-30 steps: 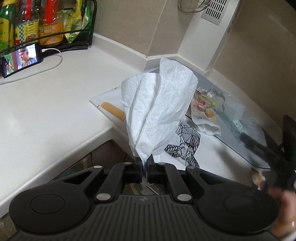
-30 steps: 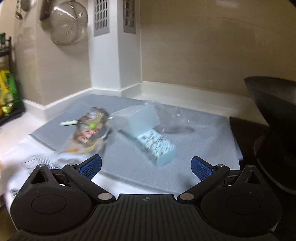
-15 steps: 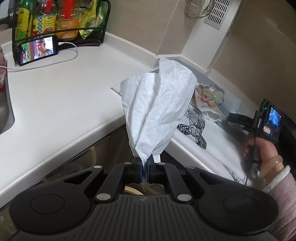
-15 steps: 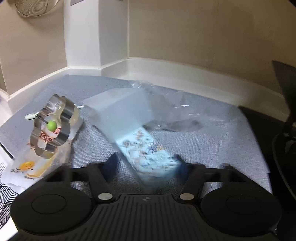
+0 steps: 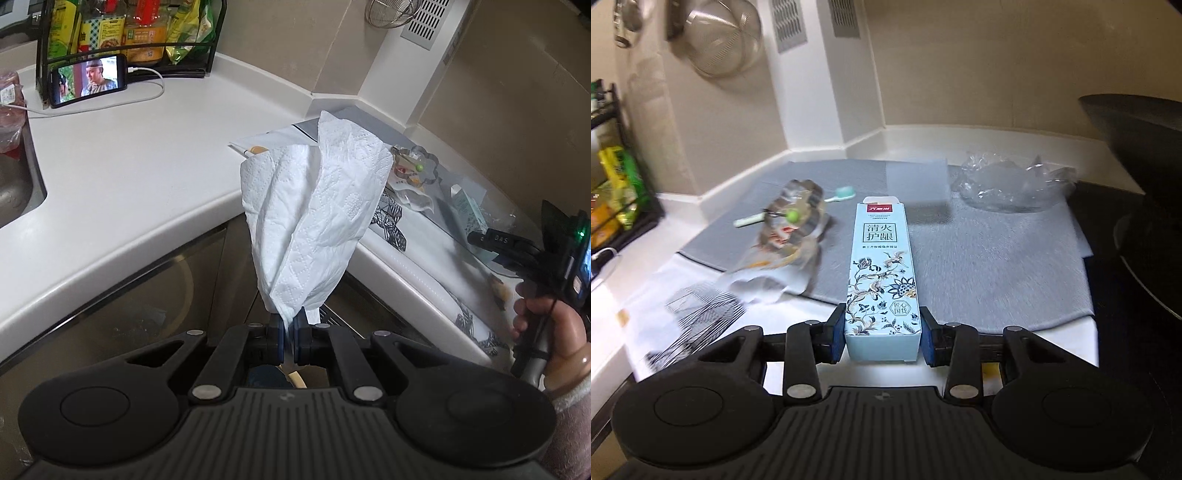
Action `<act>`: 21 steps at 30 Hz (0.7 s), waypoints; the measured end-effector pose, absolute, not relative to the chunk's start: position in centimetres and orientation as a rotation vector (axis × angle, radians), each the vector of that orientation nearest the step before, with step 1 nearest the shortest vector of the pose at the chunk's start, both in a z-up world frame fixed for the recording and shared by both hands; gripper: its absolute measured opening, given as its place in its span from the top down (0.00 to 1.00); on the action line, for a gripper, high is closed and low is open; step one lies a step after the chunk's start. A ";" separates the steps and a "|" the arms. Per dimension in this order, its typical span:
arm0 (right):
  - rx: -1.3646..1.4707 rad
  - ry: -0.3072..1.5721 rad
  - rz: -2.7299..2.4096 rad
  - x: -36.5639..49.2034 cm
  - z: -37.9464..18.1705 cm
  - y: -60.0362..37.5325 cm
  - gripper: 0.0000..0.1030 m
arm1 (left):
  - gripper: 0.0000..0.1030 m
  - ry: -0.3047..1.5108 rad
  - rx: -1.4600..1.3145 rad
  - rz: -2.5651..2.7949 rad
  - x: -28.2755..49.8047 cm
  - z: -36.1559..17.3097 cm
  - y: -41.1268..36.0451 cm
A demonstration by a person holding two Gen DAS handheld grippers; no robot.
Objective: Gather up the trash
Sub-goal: 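Grasp the teal toothpaste box with right gripper while left gripper holds tissue, then carry the tissue and toothpaste box down over the trash bin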
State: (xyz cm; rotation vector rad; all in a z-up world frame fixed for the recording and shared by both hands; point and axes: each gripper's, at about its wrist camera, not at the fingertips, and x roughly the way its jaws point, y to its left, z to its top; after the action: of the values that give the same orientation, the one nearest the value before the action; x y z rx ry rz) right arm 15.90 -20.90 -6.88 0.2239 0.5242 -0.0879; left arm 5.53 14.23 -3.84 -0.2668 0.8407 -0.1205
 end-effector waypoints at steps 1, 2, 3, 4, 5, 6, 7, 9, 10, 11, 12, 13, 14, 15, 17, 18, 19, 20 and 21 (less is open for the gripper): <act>0.221 0.514 -0.083 15.1 -6.8 -20.8 0.60 | 0.96 0.841 -0.270 -0.122 5.2 -3.9 14.2; 0.211 0.504 -0.080 14.3 -6.7 -20.5 0.60 | 0.96 0.845 -0.271 -0.124 4.7 -4.0 14.2; 0.199 0.496 -0.079 13.7 -6.7 -20.4 0.60 | 0.96 0.849 -0.270 -0.123 4.3 -4.2 14.1; 0.191 0.489 -0.075 13.3 -6.7 -20.1 0.60 | 0.96 0.852 -0.268 -0.124 4.0 -4.4 14.1; 0.184 0.480 -0.069 12.6 -6.7 -19.9 0.60 | 0.96 0.857 -0.264 -0.120 3.6 -4.6 14.0; 0.180 0.474 -0.063 12.0 -6.6 -19.7 0.60 | 0.96 0.860 -0.259 -0.117 3.2 -4.8 14.0; 0.181 0.466 -0.057 11.3 -6.5 -19.6 0.60 | 0.96 0.861 -0.254 -0.115 2.8 -5.0 13.9; 0.176 0.448 -0.037 9.8 -6.2 -19.1 0.60 | 0.96 0.859 -0.245 -0.107 1.9 -5.2 14.0; 0.173 0.438 -0.024 9.0 -6.1 -18.7 0.60 | 0.96 0.859 -0.239 -0.101 1.6 -5.3 14.0; 0.173 0.430 -0.005 8.0 -5.9 -18.5 0.60 | 0.96 0.860 -0.234 -0.096 1.2 -5.3 14.0; 0.174 0.423 0.017 7.1 -5.7 -18.2 0.60 | 0.96 0.863 -0.229 -0.092 0.8 -5.4 14.1; 0.170 0.414 0.040 6.3 -5.5 -17.7 0.60 | 0.96 0.864 -0.227 -0.089 0.4 -5.5 14.2; 0.163 0.407 0.064 5.3 -5.4 -17.3 0.60 | 0.96 0.864 -0.224 -0.085 0.1 -5.5 14.3; 0.159 0.402 0.092 4.4 -5.3 -16.8 0.60 | 0.96 0.864 -0.221 -0.080 -0.3 -5.6 14.4; 0.150 0.403 0.147 2.5 -5.3 -15.9 0.60 | 0.96 0.865 -0.215 -0.072 -1.3 -5.8 14.7; 0.142 0.408 0.170 1.6 -5.4 -15.4 0.60 | 0.96 0.868 -0.213 -0.069 -1.6 -6.0 14.8; 0.138 0.416 0.190 0.8 -5.6 -15.0 0.60 | 0.96 0.873 -0.212 -0.068 -2.0 -6.2 14.9; 0.135 0.426 0.210 0.0 -5.9 -14.6 0.60 | 0.96 0.880 -0.211 -0.067 -2.3 -6.5 15.0; 0.131 0.439 0.231 -0.7 -6.2 -14.3 0.60 | 0.96 0.887 -0.208 -0.066 -2.7 -6.7 15.0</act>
State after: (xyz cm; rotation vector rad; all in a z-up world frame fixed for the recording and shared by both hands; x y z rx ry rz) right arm -0.73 -14.30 -6.16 0.1305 0.4389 0.2309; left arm -2.66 14.98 -6.73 -0.2078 0.8871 -0.0664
